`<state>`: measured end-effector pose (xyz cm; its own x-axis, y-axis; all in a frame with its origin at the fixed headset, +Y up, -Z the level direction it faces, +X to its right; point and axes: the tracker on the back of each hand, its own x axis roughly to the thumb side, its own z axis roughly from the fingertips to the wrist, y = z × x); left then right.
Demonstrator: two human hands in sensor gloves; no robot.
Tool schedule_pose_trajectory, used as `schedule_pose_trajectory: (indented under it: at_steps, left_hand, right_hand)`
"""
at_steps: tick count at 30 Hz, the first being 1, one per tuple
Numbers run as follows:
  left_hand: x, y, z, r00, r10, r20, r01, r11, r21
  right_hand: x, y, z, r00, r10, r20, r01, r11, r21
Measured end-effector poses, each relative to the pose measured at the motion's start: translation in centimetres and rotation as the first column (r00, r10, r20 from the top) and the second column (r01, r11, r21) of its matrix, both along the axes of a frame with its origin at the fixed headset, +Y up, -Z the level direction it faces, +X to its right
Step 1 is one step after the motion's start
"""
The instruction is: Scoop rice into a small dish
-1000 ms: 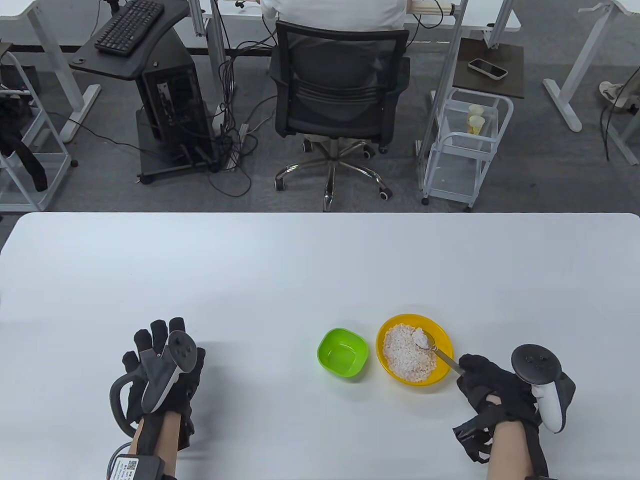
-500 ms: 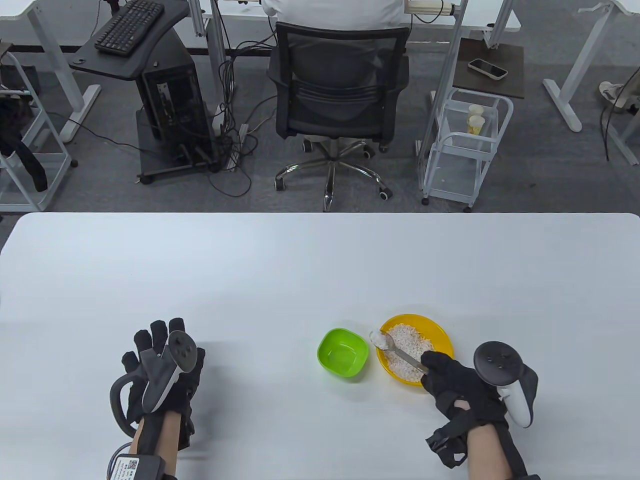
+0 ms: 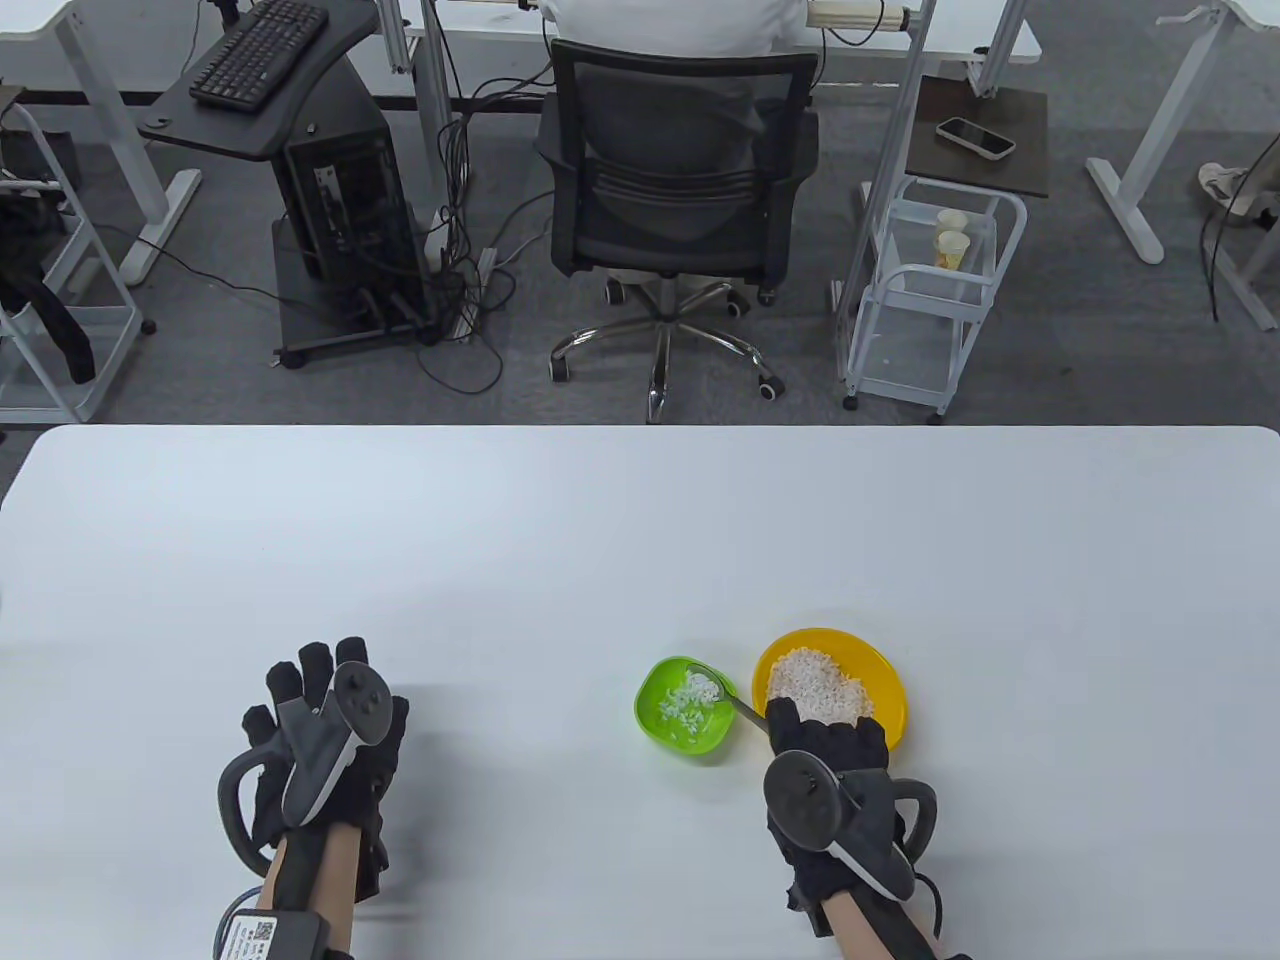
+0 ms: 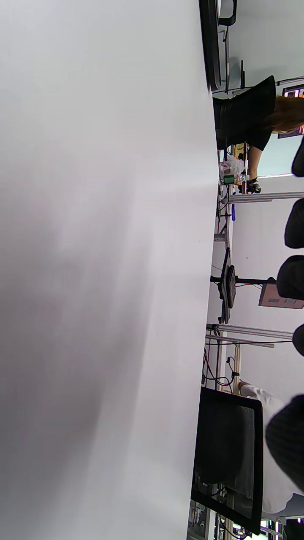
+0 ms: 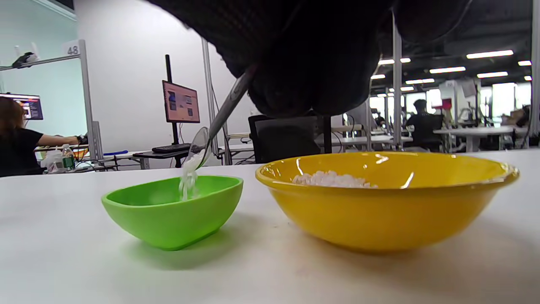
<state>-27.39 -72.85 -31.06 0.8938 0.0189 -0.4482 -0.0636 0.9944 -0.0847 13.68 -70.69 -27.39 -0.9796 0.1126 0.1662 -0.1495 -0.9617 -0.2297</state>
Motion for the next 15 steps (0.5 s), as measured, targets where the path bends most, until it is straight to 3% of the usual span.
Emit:
schedule_pose_trajectory:
  at_steps: [4,8,12,15]
  left_hand:
    - [0.1,0.0,0.0,1.000,-0.007,0.002,0.007,1.000,-0.007]
    - [0.2,0.0,0.0,1.000,-0.011,0.004,0.011,1.000,-0.014]
    - [0.2,0.1,0.1,1.000,0.001,0.006,-0.001,1.000,-0.004]
    - [0.1,0.1,0.1,1.000,0.002,0.005,-0.002,1.000,-0.004]
  right_hand:
    - [-1.2,-0.5,0.3,0.981,0.195,-0.011,-0.194,0.977,0.085]
    - [-1.8,-0.4,0.6,0.960,0.279,-0.019,-0.274,0.951,0.143]
    - [0.0,1.2,0.5,0.990,0.143,0.012,-0.143,0.981,0.132]
    - [3.8,2.6,-0.2,0.984,-0.009,0.176,-0.006,0.996,0.088]
